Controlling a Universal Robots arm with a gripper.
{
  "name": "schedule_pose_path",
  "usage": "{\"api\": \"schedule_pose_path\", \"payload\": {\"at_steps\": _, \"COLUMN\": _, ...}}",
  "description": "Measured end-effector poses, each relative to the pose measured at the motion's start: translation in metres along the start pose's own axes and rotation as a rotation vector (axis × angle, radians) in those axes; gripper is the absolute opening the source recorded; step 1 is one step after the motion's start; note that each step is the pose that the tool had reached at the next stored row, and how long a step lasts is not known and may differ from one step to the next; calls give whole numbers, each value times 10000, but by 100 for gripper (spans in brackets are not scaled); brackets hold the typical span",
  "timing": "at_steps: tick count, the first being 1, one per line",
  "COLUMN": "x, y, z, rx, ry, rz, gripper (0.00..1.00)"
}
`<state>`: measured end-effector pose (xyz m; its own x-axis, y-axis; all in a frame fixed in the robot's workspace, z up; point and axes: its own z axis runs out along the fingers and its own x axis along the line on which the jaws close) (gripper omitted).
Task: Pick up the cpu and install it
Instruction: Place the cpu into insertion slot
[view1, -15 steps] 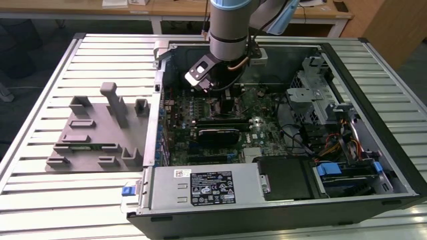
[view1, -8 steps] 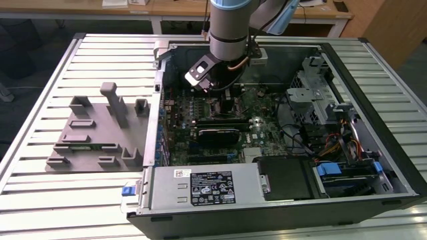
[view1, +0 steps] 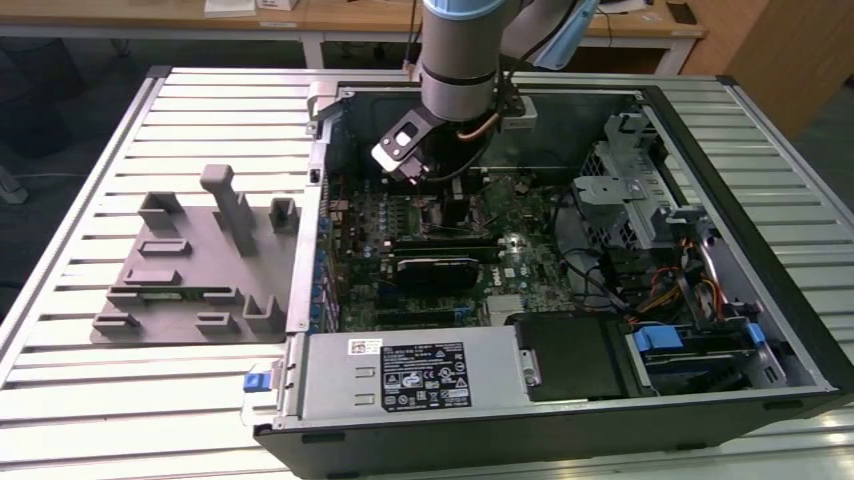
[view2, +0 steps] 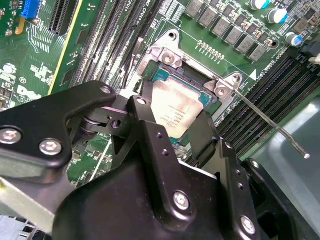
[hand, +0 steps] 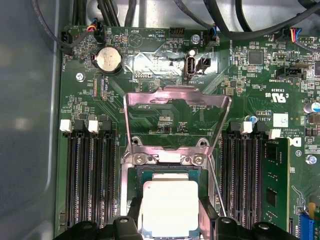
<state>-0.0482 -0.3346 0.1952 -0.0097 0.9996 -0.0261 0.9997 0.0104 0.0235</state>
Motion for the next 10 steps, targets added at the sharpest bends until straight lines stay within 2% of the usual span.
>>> {"api": "schedule_pose_path", "payload": {"at_steps": 3, "x": 0, "y": 1, "z": 0, "rx": 1, "ry": 6, "rz": 0, "gripper": 53}}
{"api": "schedule_pose_path", "payload": {"at_steps": 8, "x": 0, "y": 1, "z": 0, "rx": -1, "ry": 88, "rz": 2, "gripper": 53}}
{"api": "schedule_pose_path", "payload": {"at_steps": 10, "x": 0, "y": 1, "z": 1, "rx": -1, "ry": 91, "rz": 4, "gripper": 53}}
